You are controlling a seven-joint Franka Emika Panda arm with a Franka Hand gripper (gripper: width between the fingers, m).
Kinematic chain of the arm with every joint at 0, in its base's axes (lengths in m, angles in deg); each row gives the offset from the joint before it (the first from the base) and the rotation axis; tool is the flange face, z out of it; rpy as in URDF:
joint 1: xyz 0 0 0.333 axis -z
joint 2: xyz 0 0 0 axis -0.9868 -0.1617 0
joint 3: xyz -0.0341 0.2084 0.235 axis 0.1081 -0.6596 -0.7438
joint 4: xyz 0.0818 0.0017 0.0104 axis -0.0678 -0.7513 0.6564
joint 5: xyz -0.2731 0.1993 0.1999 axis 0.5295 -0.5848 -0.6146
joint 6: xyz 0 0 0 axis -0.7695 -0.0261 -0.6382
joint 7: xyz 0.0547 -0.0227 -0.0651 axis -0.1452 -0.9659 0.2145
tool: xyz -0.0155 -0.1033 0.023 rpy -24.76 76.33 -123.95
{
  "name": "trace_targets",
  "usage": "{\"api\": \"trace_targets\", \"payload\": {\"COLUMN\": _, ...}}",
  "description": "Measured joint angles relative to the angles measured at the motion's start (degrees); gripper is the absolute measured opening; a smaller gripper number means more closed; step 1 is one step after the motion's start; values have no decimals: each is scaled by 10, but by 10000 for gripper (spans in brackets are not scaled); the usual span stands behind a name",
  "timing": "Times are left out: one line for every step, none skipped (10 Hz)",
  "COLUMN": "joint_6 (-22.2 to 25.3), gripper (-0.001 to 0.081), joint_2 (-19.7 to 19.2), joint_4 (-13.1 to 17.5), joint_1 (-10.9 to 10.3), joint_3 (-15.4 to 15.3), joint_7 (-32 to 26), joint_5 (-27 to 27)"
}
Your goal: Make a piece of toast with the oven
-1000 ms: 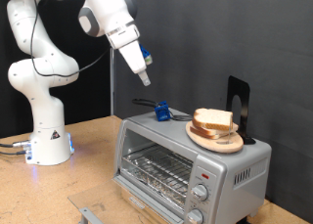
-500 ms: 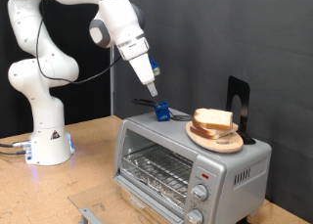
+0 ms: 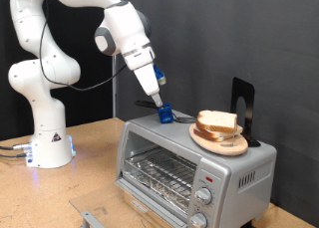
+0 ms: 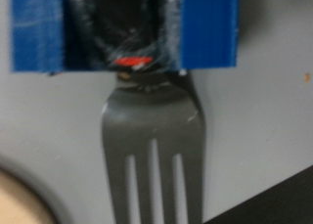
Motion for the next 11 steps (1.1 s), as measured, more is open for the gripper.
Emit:
{"api": "trace_targets", "payload": {"joint_6": 15, "gripper": 808, "joint_2": -10, "joint_4": 7, "joint_1": 2, "joint_3": 1, "joint_7": 4, "joint_5": 0}}
{"api": "trace_targets", "payload": {"joint_6": 32, "gripper": 808, "joint_2": -20, "joint_4": 13, "joint_1": 2, "joint_3": 3, "joint_7": 6, "joint_5": 0}}
{"api": "trace_targets", "payload": {"joint_6": 42, "gripper": 808, "joint_2": -29, "joint_4": 19, "joint_1": 2, "joint_3": 5, "joint_7": 5, "joint_5": -3}}
{"api": "trace_targets", "payload": {"joint_6": 43, "gripper": 808, "joint_2": -37, "joint_4": 24, "joint_1": 2, "joint_3": 6, "joint_7": 3, "joint_5": -8}}
{"api": "trace_targets", "payload": {"joint_6": 43, "gripper": 808, "joint_2": -42, "joint_4": 27, "joint_1": 1, "joint_3": 6, "joint_7": -3, "joint_5": -14}}
{"api": "trace_targets", "payload": {"joint_6": 42, "gripper": 808, "joint_2": -46, "joint_4": 29, "joint_1": -2, "joint_3": 6, "joint_7": -10, "joint_5": -21}}
{"api": "trace_targets", "payload": {"joint_6": 42, "gripper": 808, "joint_2": -47, "joint_4": 31, "joint_1": -4, "joint_3": 5, "joint_7": -17, "joint_5": -27}}
{"api": "trace_targets", "payload": {"joint_6": 42, "gripper": 808, "joint_2": -47, "joint_4": 31, "joint_1": -5, "joint_3": 4, "joint_7": -20, "joint_5": -29}}
{"api": "trace_targets", "payload": {"joint_6": 41, "gripper": 808, "joint_2": -47, "joint_4": 31, "joint_1": -6, "joint_3": 1, "joint_7": -21, "joint_5": -30}}
{"api": "trace_targets", "payload": {"joint_6": 40, "gripper": 808, "joint_2": -48, "joint_4": 30, "joint_1": -6, "joint_3": -2, "joint_7": -21, "joint_5": -30}}
{"api": "trace_targets", "payload": {"joint_6": 32, "gripper": 808, "joint_2": -48, "joint_4": 28, "joint_1": -6, "joint_3": -5, "joint_7": -21, "joint_5": -29}}
